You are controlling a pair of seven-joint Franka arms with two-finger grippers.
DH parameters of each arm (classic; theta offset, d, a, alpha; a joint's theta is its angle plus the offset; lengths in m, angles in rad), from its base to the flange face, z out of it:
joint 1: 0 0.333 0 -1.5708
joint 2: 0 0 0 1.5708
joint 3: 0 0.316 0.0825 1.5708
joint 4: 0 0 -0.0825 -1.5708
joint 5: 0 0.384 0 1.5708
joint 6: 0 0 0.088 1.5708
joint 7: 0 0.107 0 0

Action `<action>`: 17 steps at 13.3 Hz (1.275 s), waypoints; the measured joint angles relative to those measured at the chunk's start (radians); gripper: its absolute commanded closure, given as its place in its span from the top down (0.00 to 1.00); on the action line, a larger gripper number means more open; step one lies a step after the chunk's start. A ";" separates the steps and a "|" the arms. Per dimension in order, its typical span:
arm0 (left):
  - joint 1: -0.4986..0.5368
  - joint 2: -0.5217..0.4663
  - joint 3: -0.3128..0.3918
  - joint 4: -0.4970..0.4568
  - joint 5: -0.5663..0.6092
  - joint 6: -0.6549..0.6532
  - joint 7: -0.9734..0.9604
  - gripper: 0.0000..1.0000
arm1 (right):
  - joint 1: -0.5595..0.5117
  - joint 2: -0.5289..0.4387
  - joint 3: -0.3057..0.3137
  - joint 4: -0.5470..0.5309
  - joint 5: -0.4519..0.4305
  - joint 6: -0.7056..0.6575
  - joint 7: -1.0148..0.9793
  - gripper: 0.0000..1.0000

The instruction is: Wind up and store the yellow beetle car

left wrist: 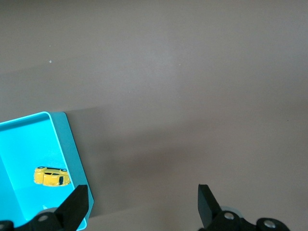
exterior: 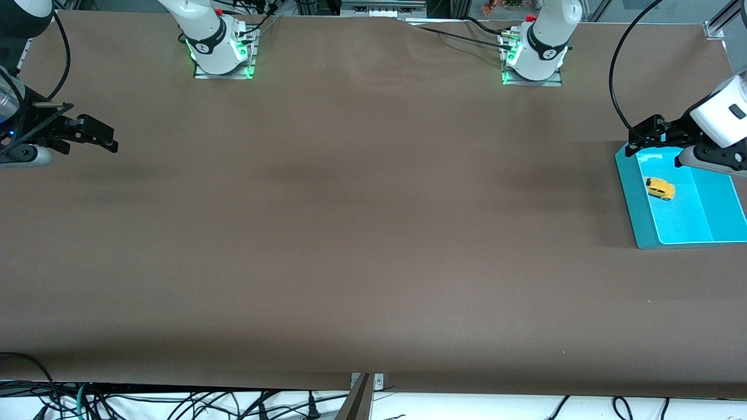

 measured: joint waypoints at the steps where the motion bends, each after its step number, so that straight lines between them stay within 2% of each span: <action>1: -0.003 0.000 -0.001 0.002 0.000 0.000 0.000 1.00 | 0.000 0.000 0.000 0.000 0.000 0.000 0.000 1.00; 9: -0.014 -0.001 -0.038 0.005 0.000 -0.001 0.001 1.00 | 0.000 0.000 0.000 0.000 0.000 -0.001 0.000 1.00; 17: -0.015 -0.001 -0.036 0.005 0.000 -0.001 -0.001 1.00 | 0.000 0.000 0.000 0.000 0.000 0.000 0.000 1.00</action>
